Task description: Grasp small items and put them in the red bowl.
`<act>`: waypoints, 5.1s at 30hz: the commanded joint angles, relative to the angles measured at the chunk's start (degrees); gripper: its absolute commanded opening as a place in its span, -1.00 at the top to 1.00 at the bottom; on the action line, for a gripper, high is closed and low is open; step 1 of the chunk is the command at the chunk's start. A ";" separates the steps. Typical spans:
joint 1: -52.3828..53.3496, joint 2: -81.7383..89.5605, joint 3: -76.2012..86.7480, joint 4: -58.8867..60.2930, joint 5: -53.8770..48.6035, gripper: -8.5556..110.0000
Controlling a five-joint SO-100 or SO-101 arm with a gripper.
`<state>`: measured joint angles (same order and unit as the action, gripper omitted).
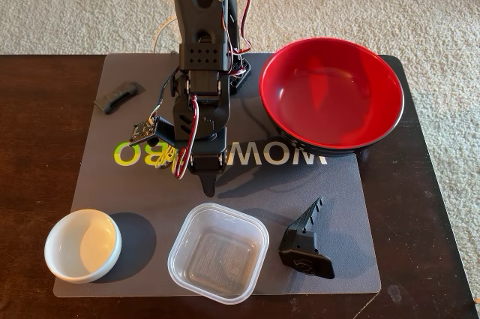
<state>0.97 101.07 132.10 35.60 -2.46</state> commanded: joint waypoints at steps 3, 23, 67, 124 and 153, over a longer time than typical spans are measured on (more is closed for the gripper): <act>-0.70 1.41 -1.23 0.00 -0.18 0.71; -0.70 1.41 -1.23 0.00 -0.18 0.71; -1.32 9.67 0.53 2.72 23.38 0.74; -9.32 27.95 -26.81 30.32 39.46 0.85; -55.46 30.76 8.70 22.32 44.30 0.85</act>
<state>-53.79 131.66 140.71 59.15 43.15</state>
